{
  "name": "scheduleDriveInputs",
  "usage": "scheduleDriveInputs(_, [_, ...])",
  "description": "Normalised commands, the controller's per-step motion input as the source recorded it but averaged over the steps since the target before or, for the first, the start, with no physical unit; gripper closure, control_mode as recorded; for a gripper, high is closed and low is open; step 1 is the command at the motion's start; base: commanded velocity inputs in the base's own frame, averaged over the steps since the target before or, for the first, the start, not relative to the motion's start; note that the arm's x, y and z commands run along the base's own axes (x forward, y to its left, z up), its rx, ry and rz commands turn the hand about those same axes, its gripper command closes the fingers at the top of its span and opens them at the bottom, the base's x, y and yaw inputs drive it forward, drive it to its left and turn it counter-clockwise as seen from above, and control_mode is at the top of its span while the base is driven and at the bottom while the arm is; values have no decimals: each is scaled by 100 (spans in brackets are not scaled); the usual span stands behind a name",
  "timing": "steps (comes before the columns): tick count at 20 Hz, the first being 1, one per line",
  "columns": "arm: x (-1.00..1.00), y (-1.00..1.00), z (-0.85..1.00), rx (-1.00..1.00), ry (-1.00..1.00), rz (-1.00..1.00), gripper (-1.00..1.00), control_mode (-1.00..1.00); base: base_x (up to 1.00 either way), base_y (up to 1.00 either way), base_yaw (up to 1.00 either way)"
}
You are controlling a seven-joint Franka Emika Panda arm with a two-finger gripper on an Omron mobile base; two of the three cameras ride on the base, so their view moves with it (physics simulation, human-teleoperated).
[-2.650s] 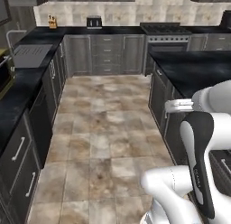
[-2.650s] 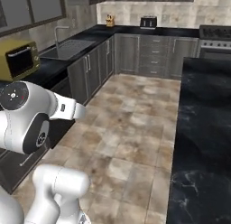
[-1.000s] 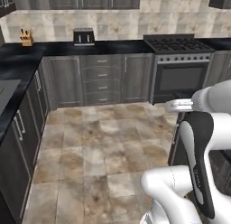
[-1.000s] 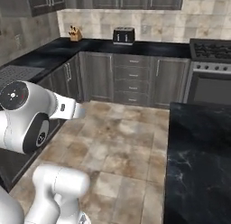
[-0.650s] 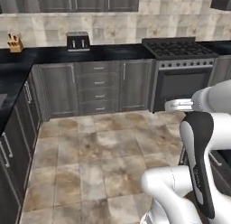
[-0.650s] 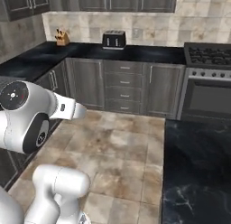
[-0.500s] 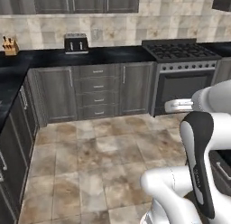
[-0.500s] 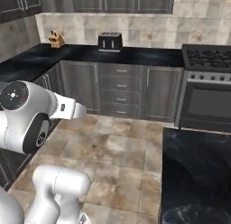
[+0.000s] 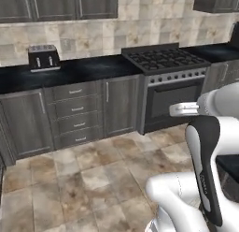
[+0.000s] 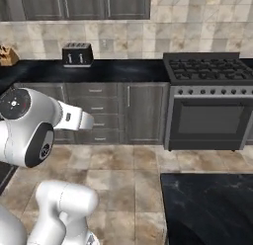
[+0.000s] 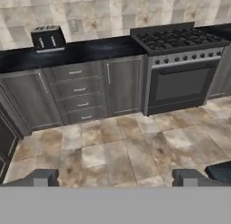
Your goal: Pick up the bowls from the cabinet and place each bowl in front of a stool on the dining counter.
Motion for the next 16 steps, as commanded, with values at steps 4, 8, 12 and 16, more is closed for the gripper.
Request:
scheduleDriveInputs(4, [0,0,0,0,0,0,-100,100,99,32,-45])
scheduleDriveInputs(8, [0,0,0,0,0,0,-100,100,73,47,-51])
scheduleDriveInputs(12, [0,0,0,0,0,0,-100,100,43,34,-61])
scheduleDriveInputs(16, [0,0,0,0,0,0,-100,100,49,43,-66])
